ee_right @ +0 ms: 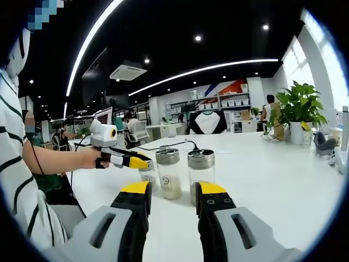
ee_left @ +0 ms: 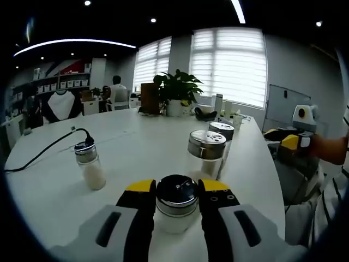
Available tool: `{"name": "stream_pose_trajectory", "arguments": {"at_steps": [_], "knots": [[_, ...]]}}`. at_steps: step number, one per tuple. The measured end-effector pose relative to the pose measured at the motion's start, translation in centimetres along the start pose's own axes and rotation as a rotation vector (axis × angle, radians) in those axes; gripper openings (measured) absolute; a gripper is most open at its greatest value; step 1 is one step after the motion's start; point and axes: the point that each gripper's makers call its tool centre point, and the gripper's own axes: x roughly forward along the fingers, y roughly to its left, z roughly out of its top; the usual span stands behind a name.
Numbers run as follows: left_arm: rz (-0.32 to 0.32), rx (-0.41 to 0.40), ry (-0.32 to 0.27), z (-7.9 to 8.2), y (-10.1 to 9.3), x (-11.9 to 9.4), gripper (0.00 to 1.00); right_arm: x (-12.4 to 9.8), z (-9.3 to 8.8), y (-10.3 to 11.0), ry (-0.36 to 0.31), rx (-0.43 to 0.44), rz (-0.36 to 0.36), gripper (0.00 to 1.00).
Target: Rotate the seasoning bottle until the label or dispensing opening points toward the visible target arrow and the bottle remains upright within the marked orientation range
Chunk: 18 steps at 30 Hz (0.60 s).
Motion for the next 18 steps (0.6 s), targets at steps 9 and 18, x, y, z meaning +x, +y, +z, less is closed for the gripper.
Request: {"name": "stream_pose_trajectory", "arguments": {"at_steps": [9,18], "knots": [[-0.065,0.021,-0.013,0.08,-0.14,0.38,0.32,-0.12,0.09,-0.05,-0.003,0.001,-0.001,0.31],[-0.215,0.066,0.012,0.04,-0.75,0.36,0.32,-0.23,0.07,-0.02,0.000,-0.002,-0.002,0.31]]}}
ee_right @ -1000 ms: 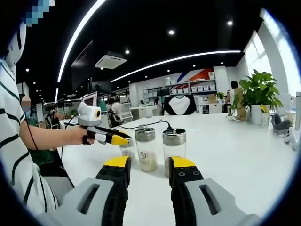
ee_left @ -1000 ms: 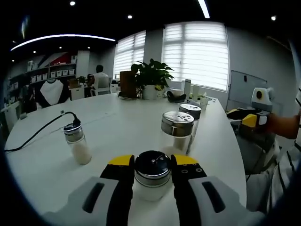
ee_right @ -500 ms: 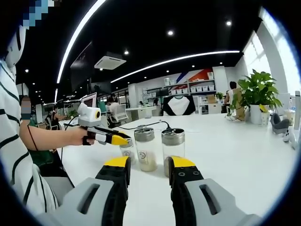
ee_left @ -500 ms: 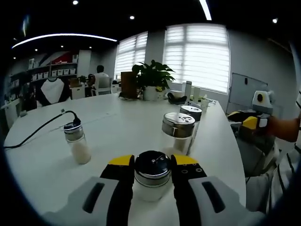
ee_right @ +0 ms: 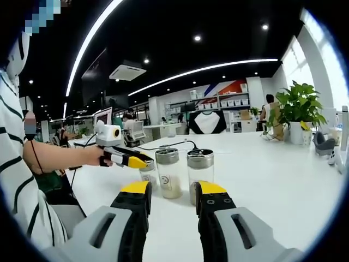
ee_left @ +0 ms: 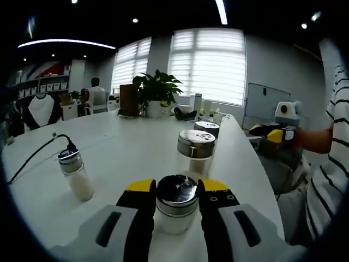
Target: Rotate the seasoning bottle until the label or dispensing opening points toward the visible target arrow and the bottle remains upright within the marked orientation range
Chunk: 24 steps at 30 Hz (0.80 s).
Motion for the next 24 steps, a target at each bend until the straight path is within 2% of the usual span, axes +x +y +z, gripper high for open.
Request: {"name": "stream_pose_trajectory", "arguments": {"at_steps": [3,8,10,12,14,17,19,20,21,22,23,24], "knots": [[-0.031,0.007,0.003,0.0,-0.1,0.1,0.32,0.0,0.1,0.1,-0.005,-0.001,0.002,0.31],[-0.014,0.007,0.005,0.0,-0.3,0.1,0.33,-0.1,0.1,0.2,-0.002,-0.009,0.006,0.31],[0.014,-0.004,-0.012,0.3,-0.1,0.0,0.35,-0.1,0.1,0.2,0.000,-0.012,0.007,0.31],[0.033,-0.044,-0.100,2.0,-0.2,-0.1,0.39,0.0,0.1,0.2,-0.001,-0.015,0.007,0.31],[0.055,-0.022,-0.104,2.6,-0.3,-0.4,0.42,0.0,0.2,0.2,-0.001,-0.017,0.007,0.31],[0.098,0.009,-0.083,2.6,0.1,-0.4,0.43,0.1,0.1,0.1,0.001,-0.019,0.008,0.31],[0.151,0.025,-0.052,2.1,0.4,-0.4,0.42,0.2,0.1,0.1,0.002,-0.019,0.009,0.31],[0.170,0.017,-0.032,1.7,0.6,-0.4,0.41,0.2,0.1,0.2,0.003,-0.018,0.010,0.31],[0.224,-0.018,-0.003,1.0,1.2,-0.6,0.39,0.2,0.1,0.2,0.005,-0.019,0.011,0.31],[0.237,-0.035,-0.014,1.0,1.3,-0.7,0.37,0.2,0.0,0.2,0.006,-0.019,0.012,0.31],[0.203,-0.052,-0.072,1.6,0.6,-0.6,0.35,0.2,0.0,0.3,0.009,-0.021,0.013,0.31],[0.201,-0.081,-0.082,1.6,0.4,-0.6,0.36,0.2,0.0,0.2,0.009,-0.022,0.013,0.31]]}}
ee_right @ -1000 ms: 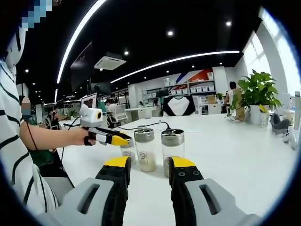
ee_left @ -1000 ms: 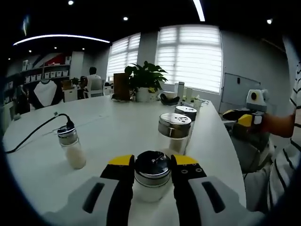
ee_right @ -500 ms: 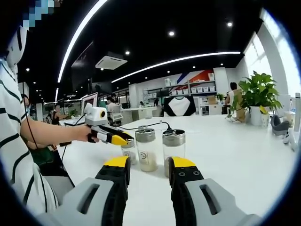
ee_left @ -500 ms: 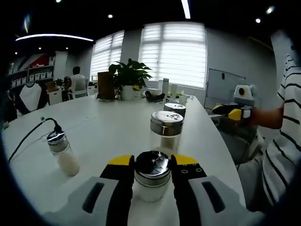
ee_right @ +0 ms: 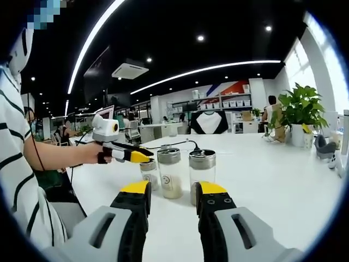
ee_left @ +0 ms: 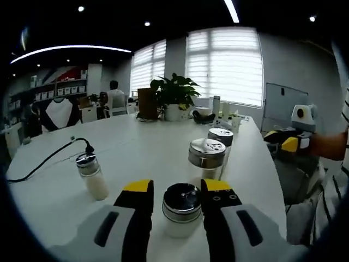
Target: Rotate the seasoning bottle until the label or dispensing opening points toward the visible target arrow and the bottle remains upright within the marked orientation range
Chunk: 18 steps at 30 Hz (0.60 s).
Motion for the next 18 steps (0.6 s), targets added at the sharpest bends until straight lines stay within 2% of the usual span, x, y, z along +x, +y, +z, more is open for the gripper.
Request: {"name": "stream_pose_trajectory", "arguments": {"at_steps": [3,6,10,12,18], "knots": [[-0.010,-0.007,0.014,-0.7,-0.6,0.0,0.38,0.0,0.1,-0.1,-0.004,0.002,-0.001,0.31],[0.013,0.067,0.046,-1.4,-0.5,0.2,0.39,0.0,0.1,-0.2,-0.003,-0.001,-0.002,0.31],[0.020,0.093,0.055,-1.5,-0.2,0.1,0.32,0.1,0.1,0.0,-0.002,0.001,-0.003,0.31],[0.010,0.074,0.052,-1.4,-0.2,0.1,0.32,0.0,0.0,0.0,0.000,-0.001,-0.002,0.31],[-0.011,0.100,0.055,-1.4,-0.4,0.0,0.32,0.0,0.0,0.0,-0.001,0.000,-0.005,0.31]]}}
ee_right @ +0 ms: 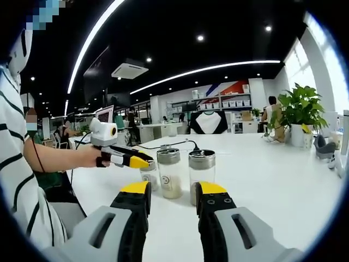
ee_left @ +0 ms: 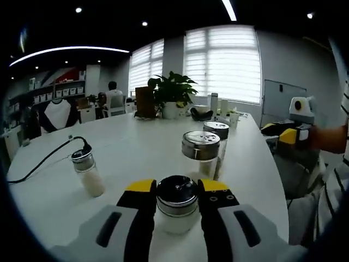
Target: Rotate the seasoning bottle until the label or dispensing opening points toward the visible target arrow and the bottle remains upright within the marked orientation range
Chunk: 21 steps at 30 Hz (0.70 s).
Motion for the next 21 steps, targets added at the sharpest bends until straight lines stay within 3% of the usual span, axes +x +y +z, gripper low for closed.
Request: {"name": "stream_pose_trajectory", "arguments": {"at_steps": [8,21], "knots": [[-0.050,0.021,0.008,-0.02,-0.02,0.10,0.32,-0.31,-0.08,-0.08,-0.002,0.003,-0.004,0.31],[-0.080,0.015,0.001,0.01,0.04,0.42,0.32,-0.41,0.06,0.00,-0.008,-0.003,0.000,0.31]]}}
